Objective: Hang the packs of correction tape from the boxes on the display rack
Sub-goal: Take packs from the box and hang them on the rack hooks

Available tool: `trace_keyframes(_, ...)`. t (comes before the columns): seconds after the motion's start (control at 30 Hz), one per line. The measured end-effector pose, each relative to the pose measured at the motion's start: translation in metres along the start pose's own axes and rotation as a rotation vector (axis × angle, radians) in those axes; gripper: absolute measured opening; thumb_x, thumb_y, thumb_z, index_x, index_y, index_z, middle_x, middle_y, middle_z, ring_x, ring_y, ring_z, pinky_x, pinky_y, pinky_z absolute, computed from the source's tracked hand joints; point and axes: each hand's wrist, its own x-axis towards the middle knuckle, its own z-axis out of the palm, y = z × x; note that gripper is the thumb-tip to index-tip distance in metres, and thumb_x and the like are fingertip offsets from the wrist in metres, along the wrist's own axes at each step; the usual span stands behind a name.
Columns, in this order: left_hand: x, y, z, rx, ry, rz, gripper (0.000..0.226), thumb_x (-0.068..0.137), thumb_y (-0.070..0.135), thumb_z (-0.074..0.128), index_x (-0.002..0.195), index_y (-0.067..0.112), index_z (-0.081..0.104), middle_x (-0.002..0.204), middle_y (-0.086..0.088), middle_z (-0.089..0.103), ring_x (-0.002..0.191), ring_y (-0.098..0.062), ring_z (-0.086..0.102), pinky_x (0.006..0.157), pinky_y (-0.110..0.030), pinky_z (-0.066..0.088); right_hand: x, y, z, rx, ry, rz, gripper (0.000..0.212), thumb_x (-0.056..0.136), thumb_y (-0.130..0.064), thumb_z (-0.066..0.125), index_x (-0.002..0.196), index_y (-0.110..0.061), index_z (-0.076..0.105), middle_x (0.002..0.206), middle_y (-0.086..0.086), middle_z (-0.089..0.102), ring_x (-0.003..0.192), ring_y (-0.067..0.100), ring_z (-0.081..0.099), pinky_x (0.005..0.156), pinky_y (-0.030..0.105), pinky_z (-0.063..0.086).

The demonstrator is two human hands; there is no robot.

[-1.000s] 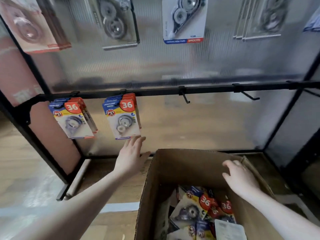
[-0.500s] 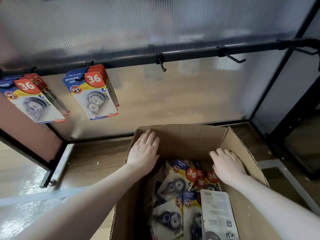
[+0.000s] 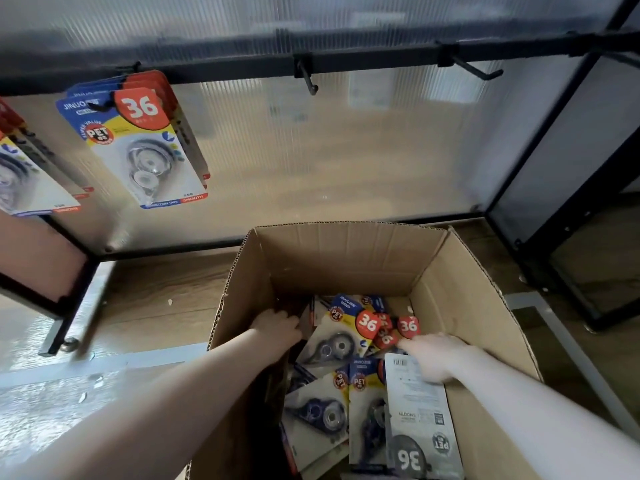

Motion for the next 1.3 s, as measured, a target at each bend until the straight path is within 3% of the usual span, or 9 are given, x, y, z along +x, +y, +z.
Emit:
trace_keyframes(0.2,0.001,-0.010,-0.006,-0.100,0.003,-0.085,0.033,0.093,0.001,0.042,0.122,0.007,0.055,0.129,-0.011,0.050,0.120,-0.030,0.046,0.091,-0.036,0.041,-0.005,0.001,-0.008,0.084,-0.041,-0.015,0.034,0.082,-0.021,0.060,0.114,-0.020,0.053,0.113,0.002,0.060,0.102,0.021,0.056,0.070,0.028,0.040)
trace_keyframes(0.33,0.000,-0.020,-0.010,-0.326,-0.005,0.002,0.020,0.084,0.011,0.060,0.102,0.015,0.065,0.115,-0.005,0.058,0.104,-0.026,0.055,0.077,-0.031,0.045,-0.005,0.005,-0.018,0.159,0.038,-0.040,0.008,0.084,-0.027,0.059,0.082,-0.021,0.055,0.079,-0.005,0.053,0.068,0.011,0.049,0.053,0.024,0.034)
trace_keyframes(0.47,-0.007,-0.026,-0.017,-0.539,0.024,0.086,0.019,0.080,0.020,0.067,0.099,0.017,0.063,0.098,-0.001,0.060,0.083,-0.015,0.050,0.066,-0.024,0.039,-0.006,0.002,-0.034,0.326,0.156,0.010,0.020,0.083,-0.025,0.059,0.066,-0.024,0.050,0.073,-0.004,0.054,0.062,0.012,0.047,0.050,0.023,0.032)
trace_keyframes(0.6,-0.015,-0.029,-0.032,-0.691,0.189,0.039,0.020,0.081,0.030,0.067,0.098,0.020,0.066,0.093,0.004,0.060,0.079,-0.009,0.049,0.066,-0.021,0.036,-0.011,0.004,-0.053,0.520,0.332,0.087,0.008,0.083,-0.014,0.056,0.080,-0.017,0.063,0.071,-0.007,0.054,0.057,0.009,0.047,0.046,0.018,0.032)
trace_keyframes(0.7,-0.021,-0.032,-0.042,-0.744,0.302,-0.004,0.016,0.086,0.031,0.062,0.096,0.018,0.063,0.091,0.003,0.060,0.080,-0.011,0.050,0.065,-0.022,0.036,-0.016,0.005,-0.061,0.708,0.427,0.123,0.028,0.083,-0.003,0.047,0.093,-0.023,0.064,0.071,-0.006,0.055,0.048,0.009,0.047,0.035,0.016,0.033)
trace_keyframes(0.9,-0.028,-0.033,-0.032,-0.676,0.264,-0.100,0.016,0.092,0.032,0.052,0.087,0.019,0.044,0.096,-0.007,0.061,0.084,-0.024,0.056,0.068,-0.035,0.044,-0.021,0.003,-0.059,0.746,0.325,0.124,0.025,0.083,0.001,0.049,0.090,-0.011,0.070,0.078,-0.007,0.056,0.058,0.011,0.051,0.038,0.015,0.040)
trace_keyframes(1.1,-0.031,-0.034,-0.036,-0.671,0.251,-0.082,0.015,0.088,0.024,0.056,0.101,0.016,0.055,0.101,-0.002,0.062,0.085,-0.019,0.056,0.064,-0.028,0.042,-0.024,0.006,-0.053,0.694,0.307,0.107,0.060,0.075,-0.001,0.063,0.131,-0.017,0.048,0.071,-0.003,0.057,0.059,0.012,0.054,0.048,0.021,0.040)
trace_keyframes(1.2,-0.035,-0.036,-0.039,-0.713,0.288,-0.068,0.018,0.083,0.018,0.057,0.101,0.019,0.059,0.089,0.005,0.058,0.078,-0.014,0.052,0.062,-0.024,0.040,-0.025,0.009,-0.057,0.696,0.405,0.093,0.034,0.075,-0.003,0.058,0.103,-0.021,0.066,0.068,-0.003,0.058,0.061,0.014,0.053,0.053,0.027,0.038)
trace_keyframes(1.3,-0.041,-0.039,-0.047,-0.749,0.429,-0.086,0.017,0.081,0.018,0.055,0.096,0.022,0.061,0.078,0.009,0.055,0.074,-0.014,0.052,0.062,-0.024,0.040,-0.028,0.013,-0.066,0.797,0.558,0.057,0.024,0.075,-0.004,0.058,0.076,-0.027,0.064,0.069,0.000,0.062,0.061,0.015,0.052,0.055,0.026,0.035)
